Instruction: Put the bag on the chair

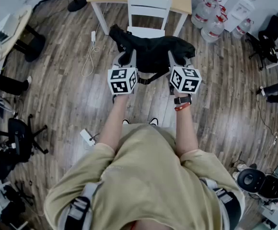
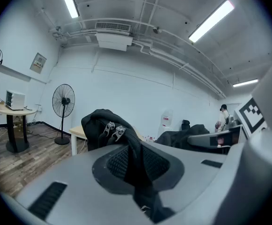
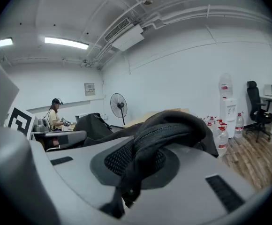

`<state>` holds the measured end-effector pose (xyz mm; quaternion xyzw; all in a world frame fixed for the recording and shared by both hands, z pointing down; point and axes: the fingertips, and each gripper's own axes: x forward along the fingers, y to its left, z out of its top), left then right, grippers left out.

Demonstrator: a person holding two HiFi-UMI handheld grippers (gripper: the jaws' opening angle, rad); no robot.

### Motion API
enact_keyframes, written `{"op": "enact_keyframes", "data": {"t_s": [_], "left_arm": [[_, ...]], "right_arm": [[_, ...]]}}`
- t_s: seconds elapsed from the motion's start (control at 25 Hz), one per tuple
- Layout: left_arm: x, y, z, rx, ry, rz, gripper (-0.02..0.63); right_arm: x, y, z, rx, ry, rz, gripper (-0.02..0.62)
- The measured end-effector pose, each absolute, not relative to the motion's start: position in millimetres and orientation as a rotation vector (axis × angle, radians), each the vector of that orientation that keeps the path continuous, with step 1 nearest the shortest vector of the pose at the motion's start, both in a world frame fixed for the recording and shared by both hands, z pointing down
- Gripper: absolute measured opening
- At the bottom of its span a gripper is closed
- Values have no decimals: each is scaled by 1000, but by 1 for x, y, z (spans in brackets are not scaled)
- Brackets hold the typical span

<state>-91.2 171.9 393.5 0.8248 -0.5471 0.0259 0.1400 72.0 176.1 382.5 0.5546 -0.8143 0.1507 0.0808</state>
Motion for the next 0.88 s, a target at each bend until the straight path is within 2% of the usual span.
{"op": "enact_keyframes", "data": {"t_s": [0.36, 0.88], "left_arm": [[-64, 184, 394, 2383, -1592, 69, 51], [24, 214, 410, 2355, -1547, 39, 51]], "right_arm": [[100, 192, 385, 1661, -2448, 467, 49], [194, 226, 407, 1696, -2488, 577, 49]]}}
